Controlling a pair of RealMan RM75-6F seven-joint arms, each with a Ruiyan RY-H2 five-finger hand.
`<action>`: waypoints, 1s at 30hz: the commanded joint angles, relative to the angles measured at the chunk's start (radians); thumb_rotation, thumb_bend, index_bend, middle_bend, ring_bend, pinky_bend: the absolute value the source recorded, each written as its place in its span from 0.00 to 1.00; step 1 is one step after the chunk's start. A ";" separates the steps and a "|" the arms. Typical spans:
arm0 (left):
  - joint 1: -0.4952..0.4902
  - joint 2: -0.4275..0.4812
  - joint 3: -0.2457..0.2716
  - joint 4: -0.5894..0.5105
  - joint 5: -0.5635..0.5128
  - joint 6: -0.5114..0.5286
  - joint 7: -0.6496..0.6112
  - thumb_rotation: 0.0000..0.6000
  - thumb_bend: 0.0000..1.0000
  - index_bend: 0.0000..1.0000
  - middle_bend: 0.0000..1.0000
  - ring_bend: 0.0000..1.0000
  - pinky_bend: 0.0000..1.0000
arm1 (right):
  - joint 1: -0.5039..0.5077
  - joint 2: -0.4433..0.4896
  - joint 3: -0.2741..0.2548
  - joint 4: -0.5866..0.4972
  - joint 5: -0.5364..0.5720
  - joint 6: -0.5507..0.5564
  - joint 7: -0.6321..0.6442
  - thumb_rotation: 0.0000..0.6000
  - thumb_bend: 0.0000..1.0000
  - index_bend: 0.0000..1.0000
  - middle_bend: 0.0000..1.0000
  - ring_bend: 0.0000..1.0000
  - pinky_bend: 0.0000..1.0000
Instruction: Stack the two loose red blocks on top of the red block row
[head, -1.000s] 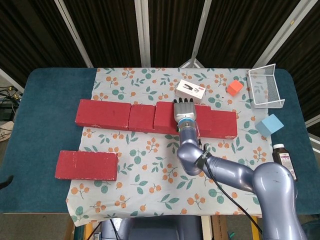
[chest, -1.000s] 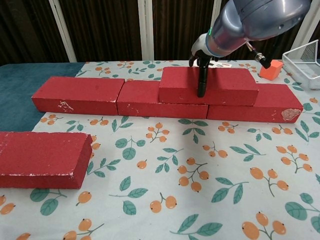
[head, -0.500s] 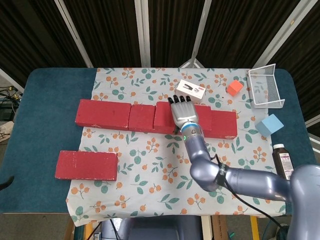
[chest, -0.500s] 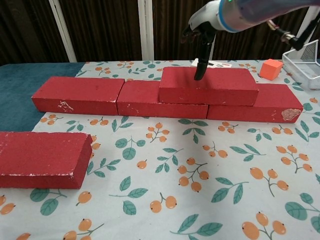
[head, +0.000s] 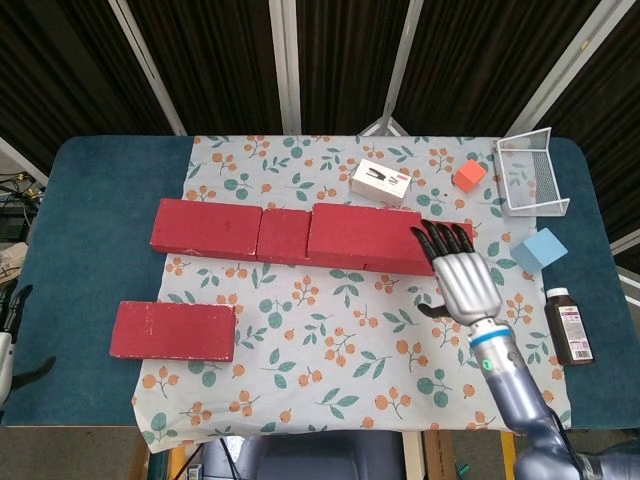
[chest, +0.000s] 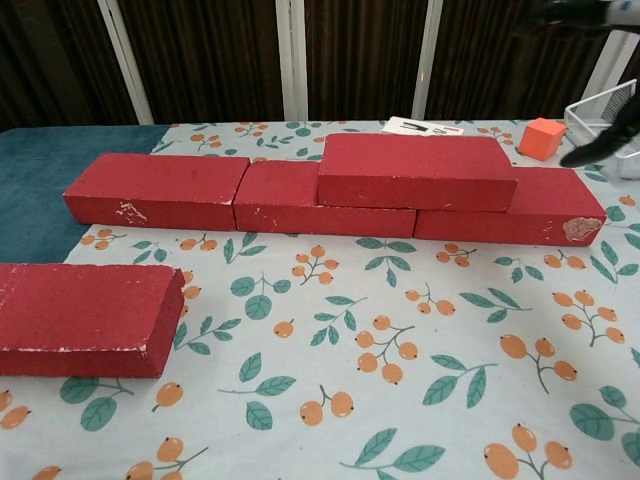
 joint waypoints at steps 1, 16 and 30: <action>0.009 0.010 0.019 -0.016 0.048 0.017 -0.041 1.00 0.00 0.00 0.00 0.00 0.02 | -0.301 0.021 -0.182 0.215 -0.350 0.200 0.441 1.00 0.05 0.02 0.02 0.00 0.00; -0.058 0.101 0.027 -0.144 -0.024 -0.152 0.037 1.00 0.00 0.00 0.00 0.00 0.00 | -0.459 -0.068 -0.226 0.429 -0.474 0.286 0.607 1.00 0.05 0.02 0.02 0.00 0.00; -0.344 0.237 -0.061 -0.324 -0.323 -0.525 0.246 1.00 0.00 0.00 0.00 0.00 0.00 | -0.485 -0.045 -0.192 0.388 -0.425 0.216 0.582 1.00 0.05 0.02 0.02 0.00 0.00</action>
